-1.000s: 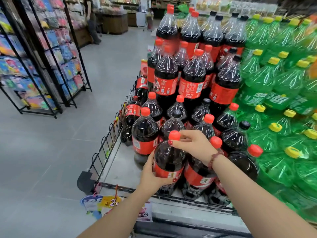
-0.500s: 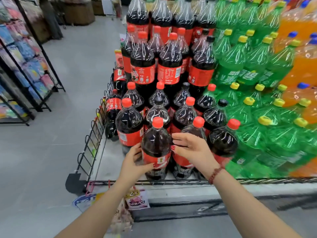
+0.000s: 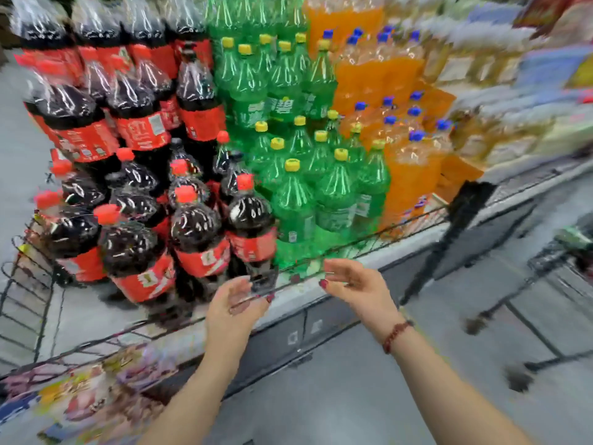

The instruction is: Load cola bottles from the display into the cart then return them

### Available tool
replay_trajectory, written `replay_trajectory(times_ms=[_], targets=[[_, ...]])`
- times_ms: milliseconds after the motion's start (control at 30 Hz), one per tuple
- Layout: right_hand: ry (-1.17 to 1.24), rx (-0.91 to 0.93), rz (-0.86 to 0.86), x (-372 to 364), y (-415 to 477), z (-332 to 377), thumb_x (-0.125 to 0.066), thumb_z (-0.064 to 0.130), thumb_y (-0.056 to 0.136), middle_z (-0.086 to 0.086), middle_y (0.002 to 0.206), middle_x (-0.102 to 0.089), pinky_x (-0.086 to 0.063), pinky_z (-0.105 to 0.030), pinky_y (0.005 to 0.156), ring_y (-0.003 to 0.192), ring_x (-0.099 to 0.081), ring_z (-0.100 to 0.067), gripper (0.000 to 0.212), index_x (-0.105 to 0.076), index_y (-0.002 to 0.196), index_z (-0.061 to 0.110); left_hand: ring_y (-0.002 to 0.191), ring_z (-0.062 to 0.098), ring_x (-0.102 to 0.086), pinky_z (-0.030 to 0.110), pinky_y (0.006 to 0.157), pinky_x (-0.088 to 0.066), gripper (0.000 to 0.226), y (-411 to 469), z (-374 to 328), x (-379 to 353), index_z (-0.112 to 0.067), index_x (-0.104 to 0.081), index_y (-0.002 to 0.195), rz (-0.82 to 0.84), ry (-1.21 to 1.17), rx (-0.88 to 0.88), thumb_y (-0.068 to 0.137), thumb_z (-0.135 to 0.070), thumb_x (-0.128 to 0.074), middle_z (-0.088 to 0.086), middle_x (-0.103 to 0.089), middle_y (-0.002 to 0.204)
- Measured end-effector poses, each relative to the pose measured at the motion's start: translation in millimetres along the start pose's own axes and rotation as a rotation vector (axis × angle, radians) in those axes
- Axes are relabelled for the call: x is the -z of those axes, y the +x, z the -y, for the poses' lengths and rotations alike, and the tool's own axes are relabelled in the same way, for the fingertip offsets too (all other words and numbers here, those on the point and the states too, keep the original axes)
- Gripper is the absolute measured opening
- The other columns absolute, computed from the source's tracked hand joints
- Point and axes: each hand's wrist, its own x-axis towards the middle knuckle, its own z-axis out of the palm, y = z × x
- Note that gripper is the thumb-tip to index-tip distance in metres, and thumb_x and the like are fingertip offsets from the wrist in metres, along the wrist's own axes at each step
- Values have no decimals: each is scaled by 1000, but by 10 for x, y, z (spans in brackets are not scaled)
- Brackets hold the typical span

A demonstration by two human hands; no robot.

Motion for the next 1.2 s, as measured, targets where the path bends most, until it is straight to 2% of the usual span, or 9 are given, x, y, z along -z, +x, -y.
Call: replay_trajectory(times_ms=[367, 467, 567, 700, 767, 867, 967, 1100, 1200], targets=[[-44, 22, -462, 2347, -1278, -70, -75, 1, 77, -4, 101, -72, -54, -23, 76, 86, -65, -11, 27, -70, 99, 18, 99, 11, -61, 38, 92, -50, 46, -1061, -158, -2359, -21, -62, 100, 467, -11, 20, 67, 0, -85, -1, -65, 103], [-18, 12, -603, 2835, -1534, -80, -74, 0, 77, -5, 101, -71, -53, -19, 75, 85, -63, -9, 28, -70, 102, 12, 99, 10, -61, 31, 91, -49, 45, -1257, -181, -2942, -21, -62, 101, 603, 12, 0, 69, 2, -83, -4, -65, 103], [-5, 10, -735, 3298, -1711, -129, -75, 2, 77, -3, 97, -71, -51, -16, 71, 83, -63, -8, 27, -70, 97, 18, 101, 11, -61, 22, 84, -51, 42, -1384, -179, -3563, -20, -63, 101, 729, 26, -16, 70, 3, -81, -4, -66, 103], [8, -19, -862, 3929, -1786, -204, -75, 3, 78, 2, 95, -71, -50, -15, 67, 82, -63, -9, 26, -69, 93, 23, 106, 15, -61, 25, 88, -51, 42, -1497, -104, -4417, -17, -64, 106, 853, 37, -9, 72, 1, -81, 1, -66, 107], [7, -31, -915, 4266, -1751, -239, -75, 4, 78, 3, 94, -71, -49, -16, 65, 80, -63, -9, 26, -69, 93, 23, 103, 9, -61, 13, 81, -50, 44, -1535, -59, -4841, -12, -63, 111, 924, 52, -28, 73, 1, -80, 1, -66, 110], [-13, -58, -981, 4804, -1621, -271, -75, 3, 78, -2, 99, -70, -53, -18, 72, 84, -63, -10, 27, -69, 101, 15, 105, 7, -60, 3, 74, -45, 46, -1495, 16, -5518, -10, -61, 114, 996, 53, -34, 73, 0, -80, 0, -65, 111], [11, -111, -1032, 5302, -1483, -277, -73, 0, 79, -4, 101, -70, -51, -15, 71, 84, -62, -8, 27, -68, 104, 10, 110, 11, -60, 6, 76, -47, 46, -1422, 40, -6159, -13, -61, 113, 1058, 78, -11, 73, -5, -82, -2, -65, 112], [13, -131, -1096, 5908, -1346, -266, -74, 1, 79, -2, 102, -72, -50, -13, 70, 85, -65, -6, 28, -68, 104, 12, 110, 12, -60, 21, 88, -47, 47, -1370, -29, -6870, -14, -61, 114, 1120, 91, 4, 73, -5, -82, -3, -65, 113], [26, -156, -1123, 6324, -1270, -280, -74, 1, 79, 1, 102, -72, -50, -13, 70, 88, -65, -9, 29, -68, 105, 12, 110, 6, -59, 19, 89, -46, 46, -1368, -51, -7342, -18, -60, 116, 1161, 115, 15, 75, -8, -81, -7, -64, 114]])
